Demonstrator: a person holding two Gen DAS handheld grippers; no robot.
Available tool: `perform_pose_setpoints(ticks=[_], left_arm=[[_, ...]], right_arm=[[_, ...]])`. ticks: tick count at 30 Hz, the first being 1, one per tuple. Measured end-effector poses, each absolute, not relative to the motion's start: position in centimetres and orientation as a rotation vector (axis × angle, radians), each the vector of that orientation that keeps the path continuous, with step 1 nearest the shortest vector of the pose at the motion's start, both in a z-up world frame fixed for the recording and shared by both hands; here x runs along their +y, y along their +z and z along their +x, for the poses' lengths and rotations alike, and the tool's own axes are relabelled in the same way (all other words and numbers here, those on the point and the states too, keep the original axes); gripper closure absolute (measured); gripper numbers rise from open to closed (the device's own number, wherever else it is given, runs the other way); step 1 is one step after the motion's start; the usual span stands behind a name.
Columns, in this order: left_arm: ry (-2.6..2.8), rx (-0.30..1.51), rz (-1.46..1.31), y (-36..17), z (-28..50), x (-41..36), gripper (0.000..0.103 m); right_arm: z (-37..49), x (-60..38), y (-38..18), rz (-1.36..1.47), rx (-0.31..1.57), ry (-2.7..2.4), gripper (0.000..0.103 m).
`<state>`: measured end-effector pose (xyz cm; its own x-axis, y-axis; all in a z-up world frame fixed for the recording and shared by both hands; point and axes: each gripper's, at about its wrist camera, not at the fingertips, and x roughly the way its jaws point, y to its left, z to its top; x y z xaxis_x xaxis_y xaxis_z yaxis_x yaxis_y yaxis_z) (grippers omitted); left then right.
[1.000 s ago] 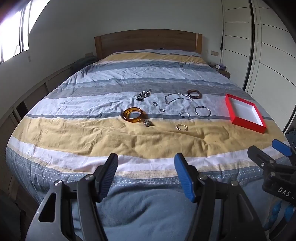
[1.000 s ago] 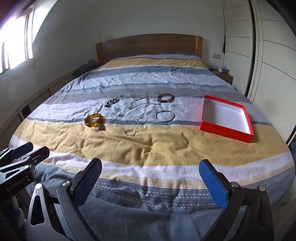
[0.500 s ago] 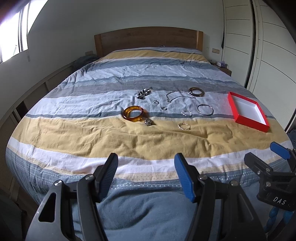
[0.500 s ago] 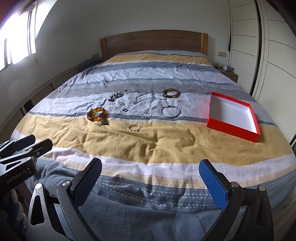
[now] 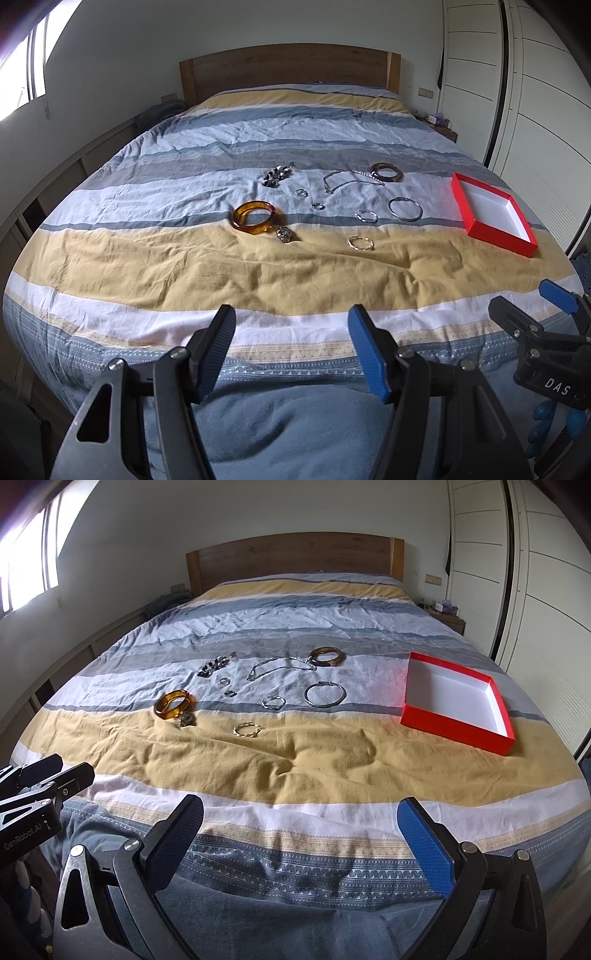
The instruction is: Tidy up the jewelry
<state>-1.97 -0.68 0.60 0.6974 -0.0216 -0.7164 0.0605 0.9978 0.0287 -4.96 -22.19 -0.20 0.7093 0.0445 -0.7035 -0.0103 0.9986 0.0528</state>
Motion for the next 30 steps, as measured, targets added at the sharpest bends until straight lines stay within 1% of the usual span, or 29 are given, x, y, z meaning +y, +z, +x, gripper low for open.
perform_pose_setpoints(ticks=[22,26,28,30], left_arm=[[-0.023,0.863,0.039,-1.9,0.8,0.4,0.042],[-0.012,0.882,0.026,-2.3,2.1,1.8,0.042],[-0.015,0.886,0.009,-2.3,3.0,2.7,0.042],[-0.022,0.898,-0.011,-2.5,4.1,3.6,0.042]], right_arm=[[-2.7,-21.9,-2.1,0.044,0.837,0.032,0.001],[-1.6,-21.7,-2.2,0.049,0.840,0.056,0.007],[-0.7,-21.6,-2.3,0.049,0.842,0.073,0.016],[0.3,-21.2,-2.4,0.045,0.847,0.096,0.021]])
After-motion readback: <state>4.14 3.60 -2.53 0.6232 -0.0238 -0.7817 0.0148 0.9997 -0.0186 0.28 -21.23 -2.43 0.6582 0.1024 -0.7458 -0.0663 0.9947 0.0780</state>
